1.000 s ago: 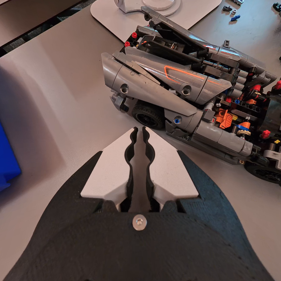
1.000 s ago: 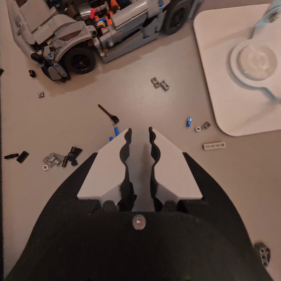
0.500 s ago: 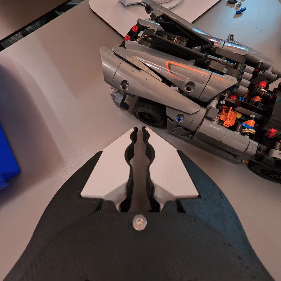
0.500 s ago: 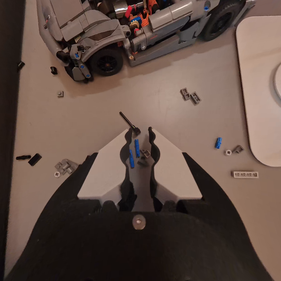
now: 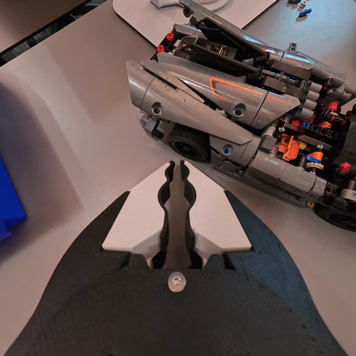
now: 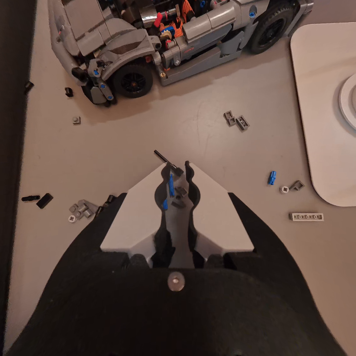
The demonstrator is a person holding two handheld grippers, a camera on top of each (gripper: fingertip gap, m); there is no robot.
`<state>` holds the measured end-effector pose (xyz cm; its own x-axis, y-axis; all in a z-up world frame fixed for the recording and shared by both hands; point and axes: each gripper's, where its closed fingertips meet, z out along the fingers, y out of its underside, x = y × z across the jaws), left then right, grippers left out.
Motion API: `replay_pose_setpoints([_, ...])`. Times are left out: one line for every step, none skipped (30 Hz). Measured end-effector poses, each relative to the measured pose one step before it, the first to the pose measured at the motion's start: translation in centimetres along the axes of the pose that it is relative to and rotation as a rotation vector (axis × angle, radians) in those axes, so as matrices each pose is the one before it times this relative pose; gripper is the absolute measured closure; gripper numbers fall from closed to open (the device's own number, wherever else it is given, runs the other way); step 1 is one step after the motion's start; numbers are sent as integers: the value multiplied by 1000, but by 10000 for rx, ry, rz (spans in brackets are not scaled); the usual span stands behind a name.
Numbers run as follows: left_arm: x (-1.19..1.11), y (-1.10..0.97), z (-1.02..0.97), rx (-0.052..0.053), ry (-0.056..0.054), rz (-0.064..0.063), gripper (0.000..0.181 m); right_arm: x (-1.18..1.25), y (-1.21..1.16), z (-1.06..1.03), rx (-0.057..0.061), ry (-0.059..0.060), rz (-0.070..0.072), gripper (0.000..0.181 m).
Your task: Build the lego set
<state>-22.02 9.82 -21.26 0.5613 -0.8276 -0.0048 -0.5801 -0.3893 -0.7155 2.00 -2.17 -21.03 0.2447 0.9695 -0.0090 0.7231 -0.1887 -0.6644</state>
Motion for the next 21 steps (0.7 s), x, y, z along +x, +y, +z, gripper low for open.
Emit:
replay_pose_setpoints([-4,21,13,-9,-4,6,176,-108,-49,81,4,-61,47,163])
replay_pose_setpoints([-3,19,29,-8,3,-4,176,-34,94,168,-94,1,-11,161])
replay_pose_setpoints([-8,25,13,-13,3,-6,176,-30,152,214,-130,32,-85,162])
replay_pose_setpoints([6,26,27,-14,2,0,176,-32,202,229,-153,42,-107,166])
replay_pose_setpoints([1,14,4,-7,-6,6,176,54,255,162,-175,72,-67,169])
replay_pose_setpoints([-7,2,-4,3,-1,-1,176,119,215,61,-137,84,-18,172])
replay_pose_setpoints([-6,-5,-14,7,1,-6,176,121,98,-64,-27,48,21,174])
replay_pose_setpoints([-5,-26,-11,12,-1,-3,176,135,-49,-179,84,22,74,174])
replay_pose_setpoints([-4,-10,-8,6,0,-2,176,166,-204,-255,155,35,90,173])
replay_pose_setpoints([15,-9,10,-2,3,2,177,124,-393,-301,233,54,48,171])
replay_pose_setpoints([9,13,26,-14,3,6,176,-115,-663,-285,315,-18,-20,170])
replay_pose_setpoints([-8,16,37,-14,-3,6,176,-427,-834,-192,331,-135,-62,169])
replay_pose_setpoints([0,38,26,-9,3,-6,176,-609,-871,-57,288,-176,-82,168])
replay_pose_setpoints([-16,42,12,-16,-1,-10,176,-764,-888,111,235,-191,-117,166])
replay_pose_setpoints([-37,23,0,-13,-12,-1,176,-934,-928,257,219,-246,-164,164])
replay_pose_setpoints([-13,-2,-2,5,-6,-1,176,-1008,-964,378,235,-279,-166,163])
replay_pose_setpoints([-17,-12,-24,11,-4,-8,176,-977,-863,470,188,-295,-108,163])
replay_pose_setpoints([-27,-6,-30,11,-8,-10,176,-952,-623,529,71,-313,-83,160])
replay_pose_setpoints([-15,-8,-28,11,-8,-6,177,-794,-430,539,-7,-222,-119,157])
replay_pose_setpoints([-9,-18,-30,9,-5,-2,177,-608,-250,556,-66,-112,-142,155])
replay_pose_setpoints([1,-24,-8,6,-6,6,177,-504,-63,541,-152,-73,-132,154])
